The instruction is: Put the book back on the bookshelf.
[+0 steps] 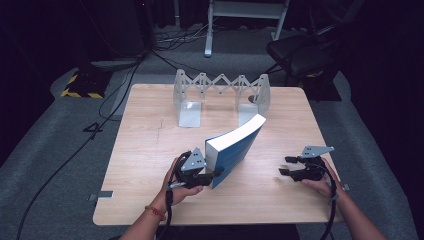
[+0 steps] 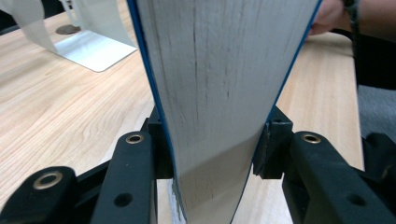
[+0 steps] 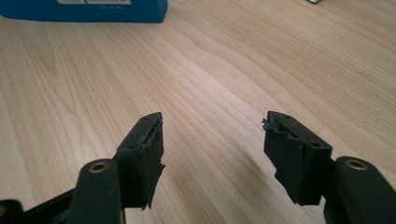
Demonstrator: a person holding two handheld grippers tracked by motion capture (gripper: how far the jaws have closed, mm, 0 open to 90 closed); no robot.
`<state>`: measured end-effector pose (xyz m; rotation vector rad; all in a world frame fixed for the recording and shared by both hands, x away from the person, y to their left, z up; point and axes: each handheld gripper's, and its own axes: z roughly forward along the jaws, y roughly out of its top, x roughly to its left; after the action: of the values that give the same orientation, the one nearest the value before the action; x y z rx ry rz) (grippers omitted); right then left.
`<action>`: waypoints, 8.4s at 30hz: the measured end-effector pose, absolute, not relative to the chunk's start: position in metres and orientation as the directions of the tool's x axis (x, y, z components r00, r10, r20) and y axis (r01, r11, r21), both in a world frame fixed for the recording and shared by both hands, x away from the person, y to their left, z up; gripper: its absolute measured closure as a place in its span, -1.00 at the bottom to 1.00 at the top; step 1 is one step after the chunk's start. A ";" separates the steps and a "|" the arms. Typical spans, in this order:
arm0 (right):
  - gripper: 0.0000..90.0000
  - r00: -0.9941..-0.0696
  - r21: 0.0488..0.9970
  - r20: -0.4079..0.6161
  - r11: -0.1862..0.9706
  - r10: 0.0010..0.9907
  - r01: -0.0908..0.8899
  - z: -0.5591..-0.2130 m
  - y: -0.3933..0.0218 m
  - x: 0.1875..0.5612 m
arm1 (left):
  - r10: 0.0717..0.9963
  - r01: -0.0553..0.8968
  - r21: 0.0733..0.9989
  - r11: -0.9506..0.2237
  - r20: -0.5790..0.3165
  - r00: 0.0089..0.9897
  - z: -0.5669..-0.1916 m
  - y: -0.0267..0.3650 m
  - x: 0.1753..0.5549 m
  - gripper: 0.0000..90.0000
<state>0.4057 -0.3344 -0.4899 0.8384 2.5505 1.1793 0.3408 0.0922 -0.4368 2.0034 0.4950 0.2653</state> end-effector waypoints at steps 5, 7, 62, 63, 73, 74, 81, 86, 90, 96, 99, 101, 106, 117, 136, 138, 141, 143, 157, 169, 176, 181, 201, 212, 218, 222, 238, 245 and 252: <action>-0.11 -0.819 0.758 0.040 0.517 0.573 0.398 -0.493 -0.334 0.405 | 0.459 0.265 0.887 -0.377 -0.069 0.886 -0.438 0.102 0.340 0.32; -0.10 -0.816 0.772 0.034 0.504 0.577 0.388 -0.493 -0.334 0.405 | 0.463 0.272 0.888 -0.370 -0.078 0.883 -0.438 0.104 0.340 0.32; -0.27 -0.993 0.897 -0.035 0.442 0.110 0.017 -0.387 -0.201 0.431 | 0.383 0.185 0.875 -0.447 0.000 0.924 -0.435 0.127 0.334 0.26; -0.27 -0.993 0.892 -0.052 0.451 0.108 0.002 -0.389 -0.199 0.430 | 0.399 0.176 0.878 -0.446 0.019 0.917 -0.435 0.127 0.333 0.23; 0.12 -0.996 0.898 -0.057 0.439 0.064 -0.023 -0.388 -0.217 0.422 | 0.469 0.163 0.914 -0.372 0.033 0.883 -0.427 0.129 0.333 0.10; 0.17 -0.996 0.897 -0.060 0.440 0.059 -0.028 -0.388 -0.220 0.418 | 0.470 0.163 0.914 -0.373 0.034 0.882 -0.427 0.129 0.334 0.05; 0.37 -0.997 0.904 -0.076 0.423 0.024 -0.058 -0.389 -0.234 0.392 | 0.486 0.182 0.923 -0.340 0.007 0.874 -0.420 0.125 0.350 -0.30; 0.37 -0.995 0.896 -0.083 0.442 0.053 -0.051 -0.386 -0.234 0.376 | 0.459 0.182 0.919 -0.351 -0.001 0.888 -0.418 0.124 0.353 -0.34; 0.33 -0.992 0.900 -0.087 0.434 0.087 -0.041 -0.385 -0.229 0.371 | 0.467 0.159 0.908 -0.388 0.045 0.883 -0.419 0.122 0.349 -0.33; 0.34 -0.989 0.906 -0.089 0.422 0.114 -0.033 -0.384 -0.221 0.369 | 0.479 0.113 0.883 -0.455 0.136 0.867 -0.426 0.121 0.339 -0.27; 0.35 -0.989 0.902 -0.095 0.430 0.113 -0.037 -0.383 -0.221 0.365 | 0.483 0.141 0.891 -0.431 0.096 0.871 -0.426 0.120 0.341 -0.28; 0.35 -0.985 0.890 -0.115 0.453 0.127 -0.046 -0.381 -0.221 0.359 | 0.481 0.167 0.898 -0.408 0.056 0.875 -0.424 0.116 0.347 -0.32; 0.35 -0.981 0.883 -0.111 0.469 0.158 -0.024 -0.378 -0.235 0.358 | 0.458 0.164 0.894 -0.418 0.051 0.888 -0.423 0.099 0.356 -0.32; 0.34 -0.954 0.867 -0.110 0.496 0.280 0.045 -0.372 -0.281 0.347 | 0.376 0.119 0.889 -0.442 0.064 0.924 -0.421 0.044 0.383 -0.35; 0.22 -0.960 0.846 -0.087 0.529 0.265 0.069 -0.316 -0.276 0.357 | 0.368 0.106 0.900 -0.423 0.064 0.927 -0.425 0.036 0.381 -0.37; 0.19 -0.966 0.813 -0.064 0.574 0.251 0.095 -0.303 -0.269 0.362 | 0.369 0.106 0.900 -0.423 0.064 0.927 -0.425 0.036 0.381 -0.37; 0.18 -0.965 0.762 -0.094 0.641 0.245 0.088 -0.288 -0.256 0.366 | 0.373 0.109 0.902 -0.418 0.061 0.926 -0.425 0.035 0.381 -0.36; 0.19 -0.966 0.744 -0.099 0.662 0.238 0.087 -0.282 -0.249 0.369 | 0.373 0.114 0.904 -0.412 0.054 0.926 -0.426 0.035 0.381 -0.36; 0.21 -0.988 0.553 -0.051 0.828 0.149 0.096 -0.272 -0.209 0.393 | 0.383 0.112 0.908 -0.404 0.057 0.922 -0.429 0.035 0.379 -0.35; 0.33 -0.988 0.477 -0.041 0.872 0.149 0.112 -0.278 -0.194 0.396 | 0.376 0.125 0.897 -0.424 0.049 0.925 -0.432 0.038 0.378 -0.33; 0.35 -0.978 0.525 -0.031 0.836 0.206 0.160 -0.280 -0.201 0.398 | 0.407 0.174 0.847 -0.501 0.053 0.912 -0.438 0.052 0.372 -0.30; 0.35 -0.971 0.529 -0.046 0.830 0.235 0.176 -0.280 -0.202 0.399 | 0.432 0.215 0.802 -0.558 0.060 0.900 -0.445 0.080 0.362 -0.30; 0.36 -0.923 0.544 -0.054 0.786 0.381 0.293 -0.276 -0.204 0.426 | 0.655 0.510 0.656 -0.556 -0.033 0.755 -0.484 0.163 0.353 -0.48; 0.36 -0.867 0.548 -0.076 0.747 0.492 0.376 -0.274 -0.212 0.453 | 0.674 0.526 0.643 -0.557 -0.020 0.738 -0.498 0.165 0.353 -0.61; 0.36 -0.810 0.563 -0.074 0.694 0.582 0.448 -0.273 -0.222 0.468 | 0.683 0.523 0.657 -0.543 -0.016 0.730 -0.500 0.164 0.351 -0.63; 0.36 -0.779 0.581 -0.074 0.662 0.622 0.473 -0.272 -0.227 0.477 | 0.674 0.507 0.675 -0.536 -0.020 0.739 -0.502 0.165 0.350 -0.65; 0.36 -0.681 0.609 -0.098 0.585 0.726 0.536 -0.255 -0.230 0.508 | 0.663 0.490 0.686 -0.537 -0.016 0.748 -0.504 0.166 0.350 -0.67; 0.36 -0.644 0.630 -0.102 0.551 0.758 0.547 -0.261 -0.226 0.525 | 0.663 0.487 0.689 -0.538 -0.012 0.749 -0.504 0.166 0.350 -0.67; 0.36 -0.632 0.633 -0.083 0.531 0.771 0.564 -0.265 -0.220 0.542 | 0.662 0.485 0.689 -0.539 -0.010 0.749 -0.504 0.165 0.350 -0.66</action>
<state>0.5423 -0.2203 -0.2647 1.1014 2.4200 0.8137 0.3501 0.1654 -0.5038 2.2502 0.8567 0.3295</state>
